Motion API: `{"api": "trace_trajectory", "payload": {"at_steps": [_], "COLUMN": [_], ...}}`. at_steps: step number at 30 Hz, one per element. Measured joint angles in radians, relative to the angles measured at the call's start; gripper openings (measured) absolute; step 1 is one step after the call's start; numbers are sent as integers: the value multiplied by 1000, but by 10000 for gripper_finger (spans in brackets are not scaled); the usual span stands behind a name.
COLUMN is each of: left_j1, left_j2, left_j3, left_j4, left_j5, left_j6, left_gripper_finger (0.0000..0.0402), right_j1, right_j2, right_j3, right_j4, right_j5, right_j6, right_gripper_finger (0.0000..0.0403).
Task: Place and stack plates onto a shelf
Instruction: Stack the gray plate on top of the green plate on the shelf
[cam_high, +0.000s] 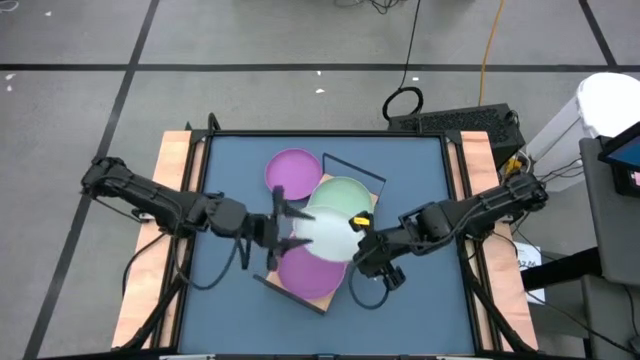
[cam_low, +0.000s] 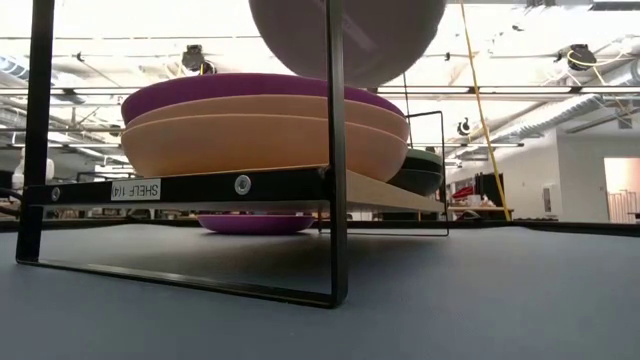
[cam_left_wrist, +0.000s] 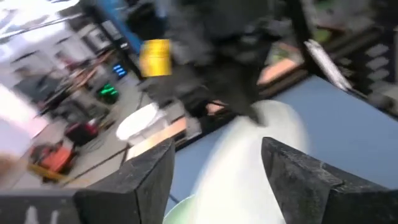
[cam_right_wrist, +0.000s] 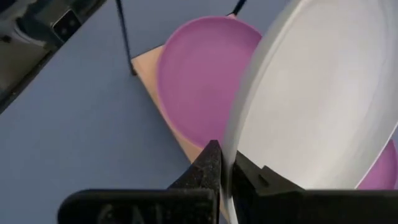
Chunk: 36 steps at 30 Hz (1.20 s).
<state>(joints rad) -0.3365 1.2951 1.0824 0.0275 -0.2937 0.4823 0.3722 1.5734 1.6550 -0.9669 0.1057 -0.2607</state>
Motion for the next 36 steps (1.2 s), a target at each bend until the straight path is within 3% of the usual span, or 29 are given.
{"api": "trace_trajectory", "payload": {"at_steps": [11, 17, 26, 36], "left_j1": [41, 128, 287, 316], "left_j2": [-169, -229, -338, -394], "left_j3": [-15, -142, -328, -392], "left_j4": [-57, 4, 103, 75], "left_j5": [-48, -108, -121, -119], "left_j6": [-231, -281, -386, -416], "left_gripper_finger": [246, 246, 246, 246], "right_j1": [0, 0, -5, -57], "right_j2": [0, 0, 0, 0], "right_j3": [-93, -136, -196, -303], "right_j4": [13, 49, 76, 134], "right_j5": [81, 111, 181, 189], "right_j6": [60, 66, -8, -78], "right_gripper_finger": [1, 2, 3, 4]}}
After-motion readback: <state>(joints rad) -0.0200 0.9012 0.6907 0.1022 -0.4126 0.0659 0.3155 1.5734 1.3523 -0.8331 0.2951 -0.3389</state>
